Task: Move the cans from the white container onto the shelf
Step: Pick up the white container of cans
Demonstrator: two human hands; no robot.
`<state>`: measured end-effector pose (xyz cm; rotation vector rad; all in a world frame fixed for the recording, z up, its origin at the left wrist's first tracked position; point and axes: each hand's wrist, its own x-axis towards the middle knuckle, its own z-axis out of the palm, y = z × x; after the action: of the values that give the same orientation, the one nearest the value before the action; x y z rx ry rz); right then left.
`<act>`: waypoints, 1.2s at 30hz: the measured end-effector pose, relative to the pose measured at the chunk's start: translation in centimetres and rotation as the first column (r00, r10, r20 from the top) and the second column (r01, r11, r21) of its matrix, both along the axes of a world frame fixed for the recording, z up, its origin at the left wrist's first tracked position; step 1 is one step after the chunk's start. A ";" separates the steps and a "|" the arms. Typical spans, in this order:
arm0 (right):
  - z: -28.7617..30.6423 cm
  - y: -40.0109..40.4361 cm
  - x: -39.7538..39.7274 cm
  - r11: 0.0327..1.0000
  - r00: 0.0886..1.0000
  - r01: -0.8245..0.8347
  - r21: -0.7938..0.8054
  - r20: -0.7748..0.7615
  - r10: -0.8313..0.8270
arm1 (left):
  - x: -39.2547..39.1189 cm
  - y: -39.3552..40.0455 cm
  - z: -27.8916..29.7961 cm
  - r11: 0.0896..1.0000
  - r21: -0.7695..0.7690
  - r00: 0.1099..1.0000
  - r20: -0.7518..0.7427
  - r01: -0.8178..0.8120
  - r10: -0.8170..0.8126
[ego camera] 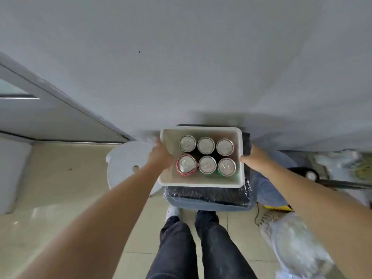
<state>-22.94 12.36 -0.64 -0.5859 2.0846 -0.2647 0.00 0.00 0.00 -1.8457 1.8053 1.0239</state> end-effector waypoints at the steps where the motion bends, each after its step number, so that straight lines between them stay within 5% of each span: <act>1: -0.8 -0.2 -0.1 0.998 0.997 0.064 0.002 0.051 -0.064 | -0.3 -0.3 -0.3 0.999 0.010 0.999 0.011 -0.039 0.038; 3: -1.5 -0.6 0.3 0.978 0.965 0.209 0.020 0.156 -0.210 | -0.4 -0.8 -1.3 0.989 0.029 0.989 -0.001 -0.147 0.147; 8: -3.4 -0.6 1.5 0.919 0.909 0.394 0.030 0.135 -0.394 | 0.3 -2.3 -2.8 0.943 0.182 0.954 -0.057 -0.280 0.294; 20: -1.9 3.4 3.8 0.841 0.830 0.541 0.022 0.146 -0.538 | -0.1 -5.0 -1.4 0.951 0.302 0.984 -0.179 0.070 -0.016; 29: 2.8 16.7 8.8 0.481 0.467 0.877 0.000 0.240 -0.851 | -6.7 2.6 4.8 0.792 0.253 0.832 -0.192 0.555 -0.521; 36: 6.9 34.5 13.6 0.138 0.151 0.988 -0.069 0.242 -0.958 | -11.2 18.8 8.2 0.519 0.208 0.558 -0.249 0.829 -0.791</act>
<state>-9.37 46.91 6.31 0.8678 1.9730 -1.2846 -11.25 18.77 8.22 -0.5616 2.0777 0.9376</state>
